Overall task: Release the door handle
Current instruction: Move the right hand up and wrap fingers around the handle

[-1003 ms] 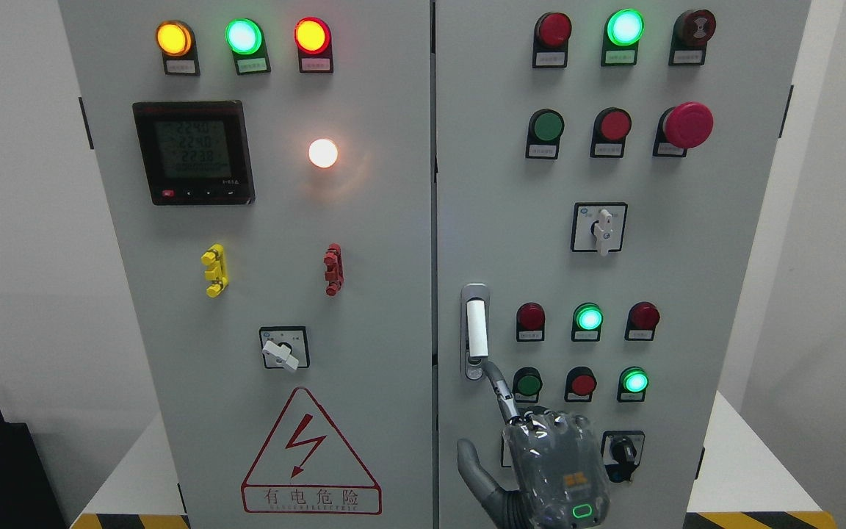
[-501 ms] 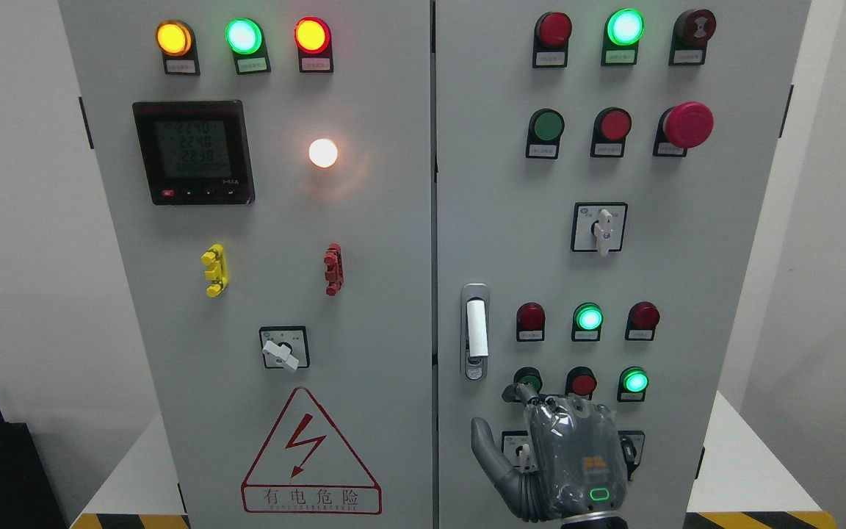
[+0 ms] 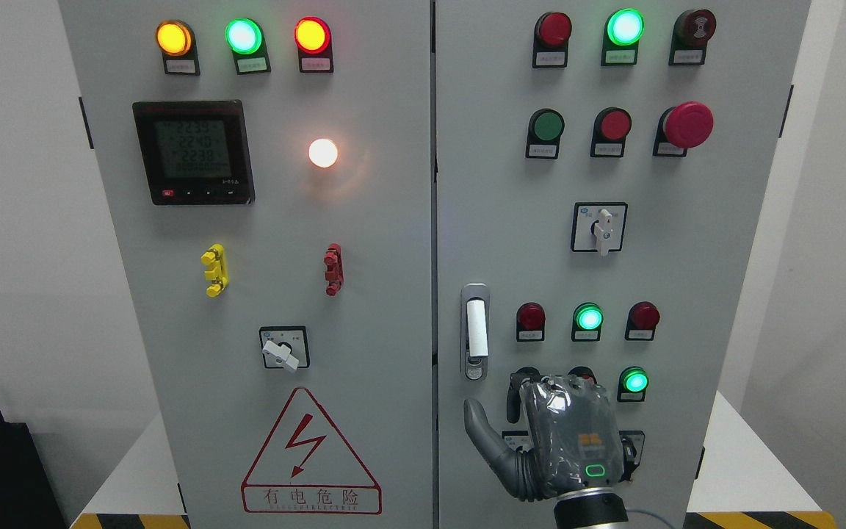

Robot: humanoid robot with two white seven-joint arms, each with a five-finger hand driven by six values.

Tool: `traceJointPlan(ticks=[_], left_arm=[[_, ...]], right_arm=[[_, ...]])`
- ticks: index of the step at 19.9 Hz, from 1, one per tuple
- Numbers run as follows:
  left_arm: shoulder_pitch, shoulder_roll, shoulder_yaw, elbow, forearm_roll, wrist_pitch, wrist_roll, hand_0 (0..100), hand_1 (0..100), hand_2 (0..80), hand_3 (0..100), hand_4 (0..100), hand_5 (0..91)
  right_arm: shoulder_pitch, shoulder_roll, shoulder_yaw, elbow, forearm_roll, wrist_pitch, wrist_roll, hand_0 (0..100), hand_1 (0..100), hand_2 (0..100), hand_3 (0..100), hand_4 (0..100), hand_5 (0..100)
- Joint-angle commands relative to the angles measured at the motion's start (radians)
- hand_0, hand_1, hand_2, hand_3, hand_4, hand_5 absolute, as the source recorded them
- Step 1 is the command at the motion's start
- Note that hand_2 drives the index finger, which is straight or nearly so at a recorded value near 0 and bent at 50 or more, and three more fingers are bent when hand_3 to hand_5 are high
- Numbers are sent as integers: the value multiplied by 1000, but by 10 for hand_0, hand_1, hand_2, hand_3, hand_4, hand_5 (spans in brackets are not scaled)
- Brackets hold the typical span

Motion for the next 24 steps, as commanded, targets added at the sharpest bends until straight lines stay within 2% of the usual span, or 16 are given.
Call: traceJointPlan(ticks=[1,8,11,24], left_arm=[[0,0,11,17,0,-1,1,120,389,0,0,0,0],[0,0,11,17,0,-1,1,120,389,0,0,0,0],[0,0,11,17,0,-1,1,120,389,0,0,0,0],[0,0,11,17,0,-3,1,120,389,0,0,0,0]], right_arm=[[-26,1,21,1,6,23,37,324,0,999,1000,1000,974],[-77,1,26,29,15,35,51,335,0,1000,1000,1000,974],[-88,1,31,38,21,38,80,340,0,1000,1000,1000,974],[-120,1,29,67,21,56,84,337,0,999,1000,1000,973]])
